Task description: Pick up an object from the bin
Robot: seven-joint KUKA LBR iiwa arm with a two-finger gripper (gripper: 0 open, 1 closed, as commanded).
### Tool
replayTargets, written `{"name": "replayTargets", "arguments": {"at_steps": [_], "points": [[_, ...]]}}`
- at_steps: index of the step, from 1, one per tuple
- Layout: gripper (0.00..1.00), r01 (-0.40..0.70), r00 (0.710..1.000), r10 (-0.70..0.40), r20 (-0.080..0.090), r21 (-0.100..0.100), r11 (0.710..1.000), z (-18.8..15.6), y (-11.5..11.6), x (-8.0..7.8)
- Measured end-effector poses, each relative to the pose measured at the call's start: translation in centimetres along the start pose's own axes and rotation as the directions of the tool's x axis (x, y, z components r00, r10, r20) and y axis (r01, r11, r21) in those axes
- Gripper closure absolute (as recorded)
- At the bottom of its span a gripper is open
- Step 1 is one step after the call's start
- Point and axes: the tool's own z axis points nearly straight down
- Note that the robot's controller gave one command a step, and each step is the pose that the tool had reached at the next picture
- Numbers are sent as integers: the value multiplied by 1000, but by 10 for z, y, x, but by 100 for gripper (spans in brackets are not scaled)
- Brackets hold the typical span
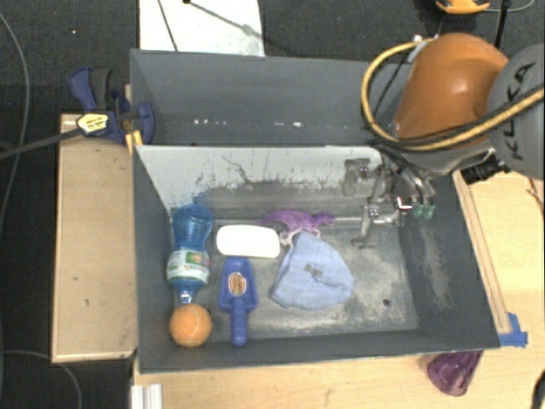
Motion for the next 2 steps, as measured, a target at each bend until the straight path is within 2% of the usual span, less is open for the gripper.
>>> {"name": "replayTargets", "arguments": {"at_steps": [1,2], "points": [[0,0,1000,0,8,0,1000,-5,0,-1],[0,26,1000,-26,9,0,1000,65,12,28]]}}
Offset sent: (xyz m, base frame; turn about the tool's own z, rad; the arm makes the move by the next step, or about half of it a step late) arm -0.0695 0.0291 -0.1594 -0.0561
